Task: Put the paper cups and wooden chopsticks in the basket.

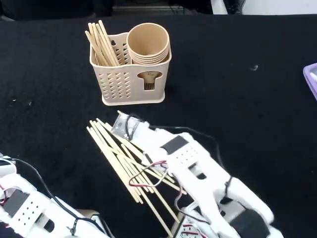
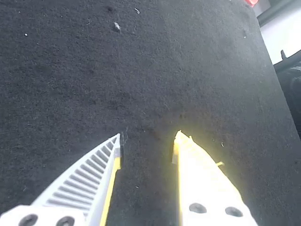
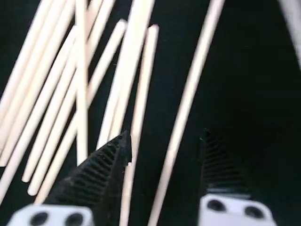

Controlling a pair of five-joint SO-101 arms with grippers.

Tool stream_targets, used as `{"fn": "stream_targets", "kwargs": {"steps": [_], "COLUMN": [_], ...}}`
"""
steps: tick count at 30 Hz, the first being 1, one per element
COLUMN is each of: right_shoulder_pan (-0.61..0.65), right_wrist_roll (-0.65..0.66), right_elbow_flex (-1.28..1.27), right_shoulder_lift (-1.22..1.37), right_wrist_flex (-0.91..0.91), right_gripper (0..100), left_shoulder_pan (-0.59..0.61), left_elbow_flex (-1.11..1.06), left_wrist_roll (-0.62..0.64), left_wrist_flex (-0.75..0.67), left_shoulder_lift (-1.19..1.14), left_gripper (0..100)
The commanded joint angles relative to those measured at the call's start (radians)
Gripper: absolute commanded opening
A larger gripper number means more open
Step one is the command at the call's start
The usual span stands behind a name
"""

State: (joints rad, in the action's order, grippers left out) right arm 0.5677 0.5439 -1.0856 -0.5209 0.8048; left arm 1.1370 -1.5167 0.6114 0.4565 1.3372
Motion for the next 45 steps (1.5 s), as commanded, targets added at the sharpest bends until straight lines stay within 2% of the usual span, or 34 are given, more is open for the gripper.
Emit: {"fn": "stream_targets", "kwargs": {"steps": [1,7,11,23,25,30,38,45], "right_shoulder_pan": [-0.018,-0.020,-0.006,0.003,0.003,0.003,-0.002,-0.002], "right_wrist_roll": [0.009,0.086,0.066,0.066,0.066,0.064,0.046,-0.048], "right_elbow_flex": [-0.036,-0.065,-0.079,0.084,0.085,0.091,0.091,0.005], "right_shoulder_lift": [-0.107,-0.114,-0.084,0.285,0.285,0.285,0.246,-0.067], "right_wrist_flex": [-0.017,-0.020,-0.064,-0.107,-0.100,-0.103,-0.095,-0.032], "right_gripper": [23.0,23.1,23.3,23.0,21.1,0.5,1.1,1.1], "left_shoulder_pan": [-0.016,-0.016,-0.016,-0.016,-0.016,-0.016,-0.016,-0.028], "left_elbow_flex": [0.047,0.047,0.047,0.047,0.047,0.047,0.047,0.045], "left_wrist_roll": [0.000,0.000,0.000,0.000,0.000,0.000,0.000,0.000], "left_wrist_flex": [-0.020,-0.017,-0.017,-0.018,-0.018,-0.018,-0.020,-0.020], "left_shoulder_lift": [0.011,0.011,0.011,0.011,0.011,0.011,0.011,0.009], "left_gripper": [19,19,19,19,19,19,19,19]}}
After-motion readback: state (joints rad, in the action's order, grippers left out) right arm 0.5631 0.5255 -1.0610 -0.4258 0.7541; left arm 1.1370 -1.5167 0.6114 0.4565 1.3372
